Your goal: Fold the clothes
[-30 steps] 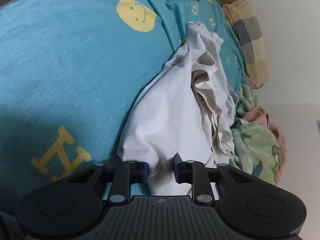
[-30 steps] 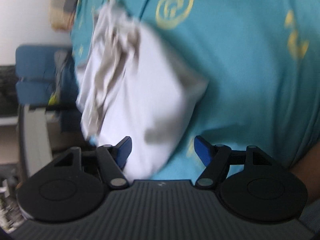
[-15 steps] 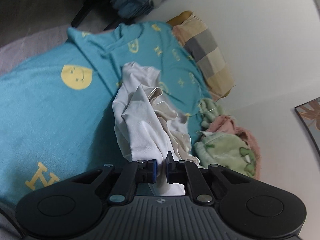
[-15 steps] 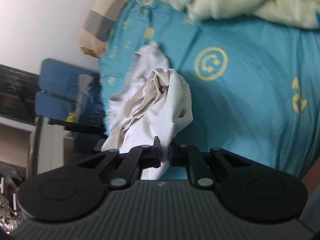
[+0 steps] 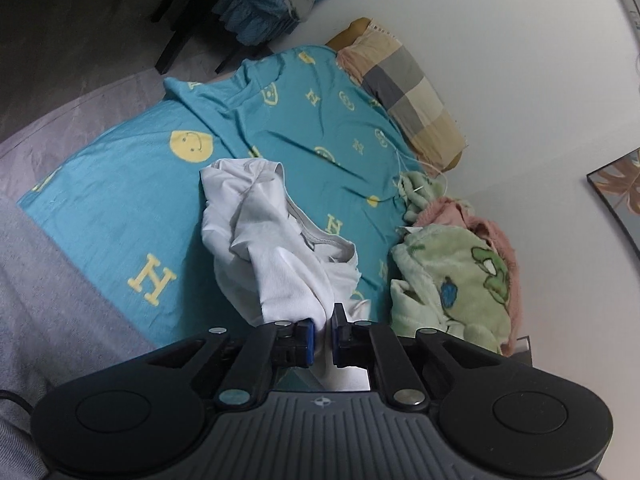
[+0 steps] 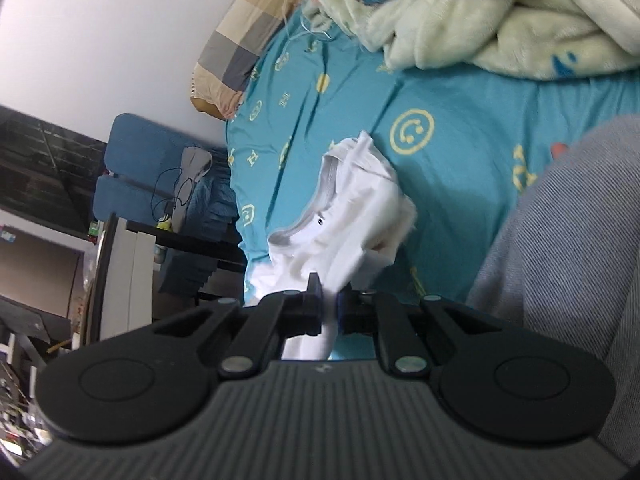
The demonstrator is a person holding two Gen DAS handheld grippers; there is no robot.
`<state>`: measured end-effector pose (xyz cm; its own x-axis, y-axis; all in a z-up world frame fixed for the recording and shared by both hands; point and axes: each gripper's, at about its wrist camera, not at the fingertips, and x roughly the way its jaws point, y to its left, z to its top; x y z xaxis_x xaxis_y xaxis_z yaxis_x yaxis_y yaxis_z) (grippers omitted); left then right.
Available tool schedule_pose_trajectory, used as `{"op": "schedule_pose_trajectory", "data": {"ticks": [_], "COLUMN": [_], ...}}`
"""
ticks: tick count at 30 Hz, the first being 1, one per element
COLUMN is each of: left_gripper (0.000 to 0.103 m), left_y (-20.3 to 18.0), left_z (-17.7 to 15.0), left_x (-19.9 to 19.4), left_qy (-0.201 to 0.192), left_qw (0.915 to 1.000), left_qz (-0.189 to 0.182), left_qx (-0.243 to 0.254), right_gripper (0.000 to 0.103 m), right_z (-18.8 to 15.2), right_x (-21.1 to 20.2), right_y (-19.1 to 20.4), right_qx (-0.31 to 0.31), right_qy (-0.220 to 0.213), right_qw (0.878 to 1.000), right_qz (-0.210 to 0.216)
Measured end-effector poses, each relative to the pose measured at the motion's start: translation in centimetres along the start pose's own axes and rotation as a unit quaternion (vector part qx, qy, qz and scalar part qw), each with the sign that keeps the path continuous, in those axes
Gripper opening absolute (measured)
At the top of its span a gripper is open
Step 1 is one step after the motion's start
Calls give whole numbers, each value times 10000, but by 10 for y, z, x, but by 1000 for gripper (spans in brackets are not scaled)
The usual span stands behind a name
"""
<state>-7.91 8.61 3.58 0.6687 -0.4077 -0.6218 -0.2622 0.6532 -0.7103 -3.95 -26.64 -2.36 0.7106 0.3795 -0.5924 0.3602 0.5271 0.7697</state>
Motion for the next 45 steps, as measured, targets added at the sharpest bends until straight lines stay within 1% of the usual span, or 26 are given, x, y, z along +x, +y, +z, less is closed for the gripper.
{"op": "schedule_pose_trajectory", "data": {"ticks": [4, 7, 11, 13, 17, 20, 21, 22, 24, 25, 27, 31, 33, 34, 35, 36, 37, 38, 39, 40, 41, 42, 44, 45], "left_gripper": [8, 9, 9, 9, 10, 10, 11, 11, 11, 12, 12, 13, 24, 34, 45, 51, 65, 74, 76, 76, 76, 76, 76, 76], "left_y": [-7, -14, -20, -21, -7, 14, 20, 23, 29, 33, 36, 27, 14, 8, 2, -3, -9, -14, -18, -22, -24, -25, -27, -25], "left_z": [26, 51, 91, 110, 137, 150, 154, 158, 161, 162, 161, 154, 147, 141, 135, 129, 124, 118, 112, 105, 102, 99, 92, 91], "left_x": [30, 58, 112, 143, 206, 250, 264, 275, 292, 297, 304, 300, 292, 285, 279, 272, 265, 262, 259, 256, 258, 260, 265, 271], "left_qy": [-3, -38, -33, 2, 181, 353, 436, 521, 583, 626, 666, 565, 446, 344, 237, 131, 25, -99, -225, -350, -382, -403, -445, -383], "left_qw": [9999, 9997, 9993, 9992, 9987, 9981, 9979, 9971, 9951, 9945, 9929, 9881, 9813, 9776, 9733, 9685, 9630, 9567, 9498, 9422, 9361, 9298, 9163, 9135], "left_qz": [64, 141, 263, 321, 458, 507, 482, 473, 507, 510, 497, 490, 532, 497, 457, 417, 377, 442, 518, 594, 697, 803, 1013, 1076], "left_qx": [-115, -177, -272, -217, -133, -26, 79, 288, 614, 669, 856, 1345, 1798, 2018, 2236, 2453, 2669, 2874, 3077, 3277, 3426, 3568, 3848, 3906], "right_gripper": [10, 10, 10, 10, 10, 10, 10, 10, 10, 10, 10, 12, 15, 19, 36, 56, 63, 70, 74, 74, 72, 72, 73, 72], "right_z": [18, 38, 69, 83, 102, 112, 114, 116, 117, 117, 119, 121, 121, 120, 119, 118, 115, 111, 108, 105, 102, 100, 94, 91], "right_x": [21, 49, 97, 124, 182, 222, 233, 242, 255, 262, 266, 261, 255, 251, 247, 243, 238, 233, 228, 223, 223, 224, 231, 236], "right_y": [10, 21, 32, 36, 33, 22, 18, 15, 8, 5, 2, 3, 7, 12, 17, 22, 28, 34, 40, 46, 50, 53, 56, 57], "right_qx": [48, 78, 116, 97, 7, 3, -31, -94, -60, -33, -49, -146, -306, -452, -615, -778, -1007, -1252, -1496, -1739, -1939, -2127, -2563, -2752], "right_qy": [0, 16, 64, 94, 253, 386, 407, 392, 429, 452, 483, 524, 533, 503, 463, 424, 322, 203, 85, -34, -25, 17, 54, 63], "right_qw": [10000, 10000, 9998, 9997, 9979, 9961, 9956, 9951, 9946, 9944, 9942, 9950, 9957, 9959, 9957, 9952, 9938, 9916, 9885, 9847, 9809, 9770, 9656, 9598], "right_qz": [1, -29, -131, -223, -592, -789, -843, -907, -941, -953, -961, -835, -699, -608, -510, -412, -336, -266, -196, -126, -133, -159, -446, -542]}}
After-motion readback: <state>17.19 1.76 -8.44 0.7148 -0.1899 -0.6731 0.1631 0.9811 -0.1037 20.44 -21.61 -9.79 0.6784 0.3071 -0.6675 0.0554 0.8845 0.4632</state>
